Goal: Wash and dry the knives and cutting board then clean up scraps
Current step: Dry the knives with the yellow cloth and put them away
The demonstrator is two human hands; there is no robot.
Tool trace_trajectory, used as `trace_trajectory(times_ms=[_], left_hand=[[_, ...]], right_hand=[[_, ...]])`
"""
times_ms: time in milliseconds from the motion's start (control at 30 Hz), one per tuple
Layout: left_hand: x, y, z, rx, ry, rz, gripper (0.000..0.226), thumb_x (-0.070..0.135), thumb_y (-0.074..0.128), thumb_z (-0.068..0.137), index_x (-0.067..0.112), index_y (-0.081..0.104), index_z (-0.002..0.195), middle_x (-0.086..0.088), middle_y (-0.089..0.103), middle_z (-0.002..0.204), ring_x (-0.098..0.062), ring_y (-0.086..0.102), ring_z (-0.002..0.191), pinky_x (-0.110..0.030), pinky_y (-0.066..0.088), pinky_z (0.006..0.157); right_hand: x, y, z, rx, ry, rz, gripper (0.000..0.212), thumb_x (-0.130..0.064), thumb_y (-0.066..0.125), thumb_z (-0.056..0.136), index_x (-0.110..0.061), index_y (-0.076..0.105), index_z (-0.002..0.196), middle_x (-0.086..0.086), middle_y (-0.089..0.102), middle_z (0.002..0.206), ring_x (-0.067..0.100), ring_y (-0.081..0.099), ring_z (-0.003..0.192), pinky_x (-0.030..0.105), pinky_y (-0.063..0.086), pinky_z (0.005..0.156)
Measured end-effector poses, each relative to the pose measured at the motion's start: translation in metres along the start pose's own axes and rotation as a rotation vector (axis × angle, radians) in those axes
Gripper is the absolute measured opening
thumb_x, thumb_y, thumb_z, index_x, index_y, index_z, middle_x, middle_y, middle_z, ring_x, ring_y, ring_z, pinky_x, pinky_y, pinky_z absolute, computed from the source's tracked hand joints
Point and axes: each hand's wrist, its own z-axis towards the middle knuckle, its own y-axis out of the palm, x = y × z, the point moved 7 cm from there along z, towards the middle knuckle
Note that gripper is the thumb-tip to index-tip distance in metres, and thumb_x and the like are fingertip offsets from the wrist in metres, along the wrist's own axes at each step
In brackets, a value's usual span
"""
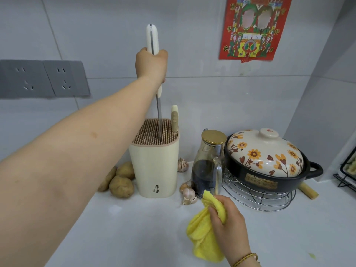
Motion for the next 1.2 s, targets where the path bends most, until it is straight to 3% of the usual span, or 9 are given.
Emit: trace_trajectory(times_ms=[133,233,367,433,500,633,833,1100,1200], left_hand=[[-0.002,0.000,-0.004,0.001,0.059,-0.001,0.025,0.011,0.045,0.085,0.018,0.033,0.064,0.001,0.036,0.060,-0.016,0.036,0.047,-0.018,0.031,0.036],[-0.005,0.000,-0.005,0.005,0.047,-0.013,0.025,0.009,0.044,0.084,0.017,0.032,0.064,0.000,0.036,0.059,-0.016,0.036,0.046,-0.019,0.031,0.036],[-0.012,0.004,-0.004,-0.003,0.020,0.004,0.024,0.011,0.045,0.085,0.018,0.034,0.065,0.001,0.038,0.060,-0.016,0.038,0.048,-0.022,0.034,0.041],[-0.028,0.007,-0.008,-0.014,0.002,0.050,0.025,0.012,0.047,0.085,0.019,0.034,0.064,0.001,0.040,0.060,-0.019,0.042,0.051,-0.024,0.036,0.045],[-0.053,0.009,-0.013,-0.025,-0.041,0.085,0.026,0.013,0.048,0.085,0.020,0.035,0.064,0.000,0.041,0.060,-0.024,0.045,0.055,-0.027,0.038,0.051],[-0.092,0.010,-0.022,-0.064,-0.119,0.119,0.020,0.014,0.048,0.086,0.017,0.039,0.068,-0.002,0.044,0.060,-0.020,0.046,0.050,-0.027,0.041,0.054],[-0.102,0.009,-0.028,-0.101,-0.118,0.192,0.011,0.017,0.048,0.088,0.011,0.045,0.079,-0.004,0.051,0.072,-0.023,0.052,0.070,-0.025,0.038,0.061],[-0.103,-0.002,-0.038,-0.167,-0.186,0.252,0.047,0.036,0.060,0.085,0.008,0.045,0.120,-0.001,0.050,0.104,-0.018,0.051,0.096,-0.023,0.036,0.081],[-0.091,-0.032,-0.040,-0.022,-0.088,0.308,0.052,0.037,0.062,0.084,0.007,0.045,0.123,-0.007,0.051,0.121,-0.023,0.049,0.114,-0.029,0.036,0.096]], right_hand=[[-0.001,0.010,-0.002,-0.028,-0.030,-0.009,0.024,-0.024,0.053,0.071,-0.044,0.045,0.082,-0.025,0.060,0.077,-0.024,0.049,0.081,-0.005,0.034,0.071],[-0.001,0.012,-0.003,-0.021,-0.046,0.003,0.014,-0.042,0.048,0.070,-0.045,0.045,0.083,-0.043,0.053,0.095,-0.023,0.049,0.083,-0.005,0.034,0.071],[0.006,0.011,-0.005,0.002,-0.022,0.021,0.025,-0.051,0.039,0.066,-0.035,0.054,0.079,-0.045,0.050,0.097,-0.021,0.050,0.084,-0.004,0.035,0.072],[0.005,0.010,-0.006,0.014,-0.025,0.000,0.031,-0.051,0.040,0.067,-0.046,0.047,0.096,-0.046,0.049,0.100,-0.022,0.050,0.084,-0.005,0.035,0.072],[0.005,0.007,-0.006,0.015,-0.013,-0.008,0.026,-0.046,0.049,0.069,-0.057,0.046,0.092,-0.046,0.049,0.099,-0.023,0.050,0.083,-0.005,0.034,0.072],[0.008,0.001,-0.005,0.023,-0.005,-0.032,0.053,-0.025,0.053,0.069,-0.075,0.042,0.084,-0.046,0.052,0.093,-0.022,0.051,0.081,-0.005,0.035,0.070],[0.011,0.004,-0.001,0.013,0.005,-0.008,0.018,-0.023,0.053,0.070,-0.038,0.058,0.080,-0.024,0.062,0.077,-0.022,0.050,0.081,-0.005,0.035,0.070],[-0.008,-0.008,-0.002,0.035,-0.016,-0.059,0.023,-0.022,0.053,0.073,-0.043,0.045,0.082,-0.021,0.056,0.082,-0.022,0.050,0.080,-0.004,0.035,0.069],[-0.022,-0.021,-0.006,0.055,-0.005,-0.042,0.036,-0.010,0.060,0.084,-0.042,0.045,0.080,-0.022,0.055,0.082,-0.023,0.049,0.081,-0.004,0.035,0.069]])
